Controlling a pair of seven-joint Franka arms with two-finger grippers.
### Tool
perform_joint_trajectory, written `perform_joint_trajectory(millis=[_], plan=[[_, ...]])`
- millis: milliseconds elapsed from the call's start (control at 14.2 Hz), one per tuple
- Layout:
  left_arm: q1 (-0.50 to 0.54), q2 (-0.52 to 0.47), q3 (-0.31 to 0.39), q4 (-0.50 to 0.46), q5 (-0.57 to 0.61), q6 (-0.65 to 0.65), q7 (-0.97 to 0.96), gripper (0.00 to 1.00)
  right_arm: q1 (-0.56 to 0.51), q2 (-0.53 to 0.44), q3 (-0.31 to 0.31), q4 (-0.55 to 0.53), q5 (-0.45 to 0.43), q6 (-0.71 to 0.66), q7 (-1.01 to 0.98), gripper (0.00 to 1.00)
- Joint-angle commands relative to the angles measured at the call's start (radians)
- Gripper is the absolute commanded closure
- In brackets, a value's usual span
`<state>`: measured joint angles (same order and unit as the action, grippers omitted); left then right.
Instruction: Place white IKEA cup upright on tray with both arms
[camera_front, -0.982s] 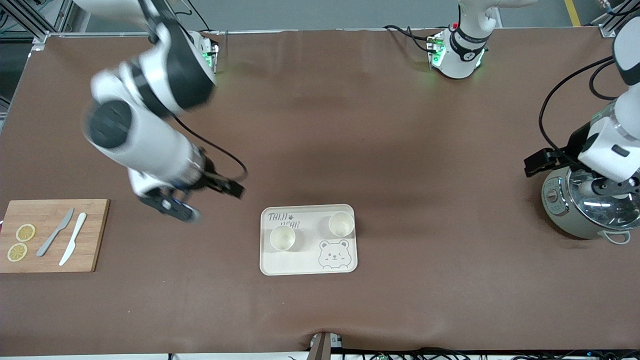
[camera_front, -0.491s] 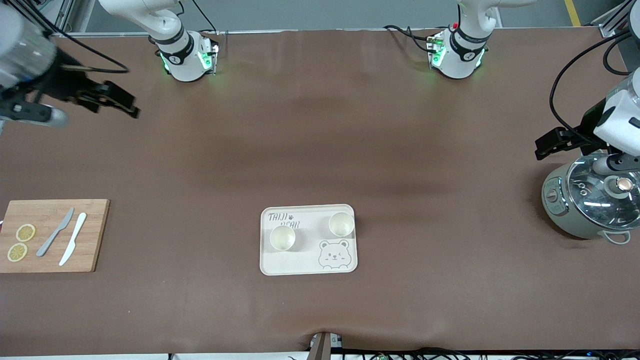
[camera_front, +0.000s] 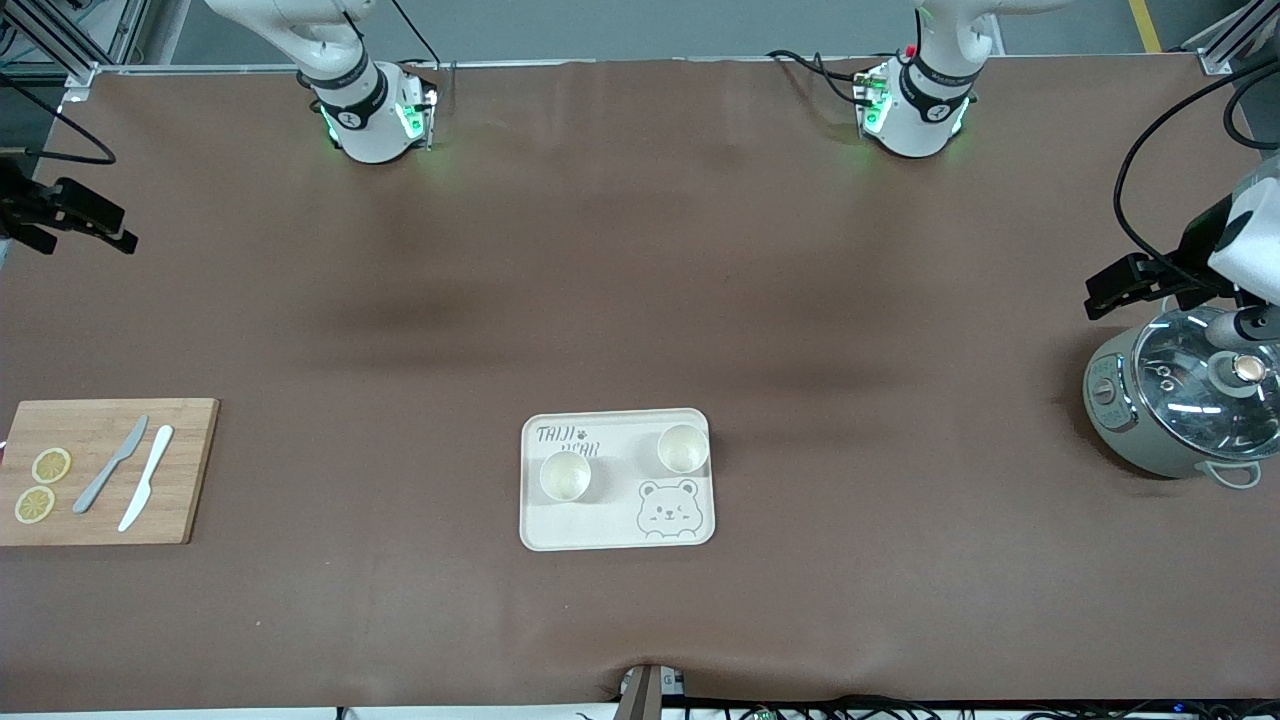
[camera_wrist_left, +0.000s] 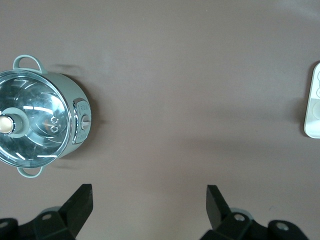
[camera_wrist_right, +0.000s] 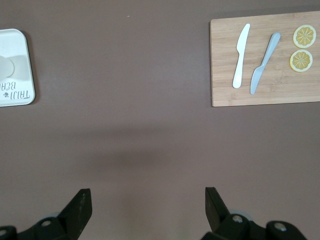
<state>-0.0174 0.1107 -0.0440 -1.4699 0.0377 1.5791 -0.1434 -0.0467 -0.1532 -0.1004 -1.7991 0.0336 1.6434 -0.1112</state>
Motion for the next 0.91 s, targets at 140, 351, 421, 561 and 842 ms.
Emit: perform_joint_trajectory(millis=[140,351,421,561,842], plan=[[0.007,-0.020,-0.007,-0.013,-0.010,0.012,0.018,0.00,-0.007,-0.016,0.022,-0.011,-0.015,0.010,0.005,0.00],[0.005,-0.020,-0.010,-0.013,-0.009,0.012,0.018,0.00,-0.007,-0.016,0.022,-0.003,-0.015,0.004,0.007,0.00],[0.005,-0.020,-0.010,-0.013,-0.007,0.012,0.018,0.00,-0.006,-0.016,0.025,0.015,-0.015,-0.011,0.028,0.00],[0.005,-0.020,-0.010,-0.012,-0.004,0.012,0.019,0.00,-0.002,-0.014,0.027,0.065,-0.015,-0.080,0.062,0.00],[0.005,-0.017,-0.010,-0.012,-0.004,0.013,0.022,0.00,0.004,-0.006,0.028,0.070,-0.015,-0.079,0.064,0.00]])
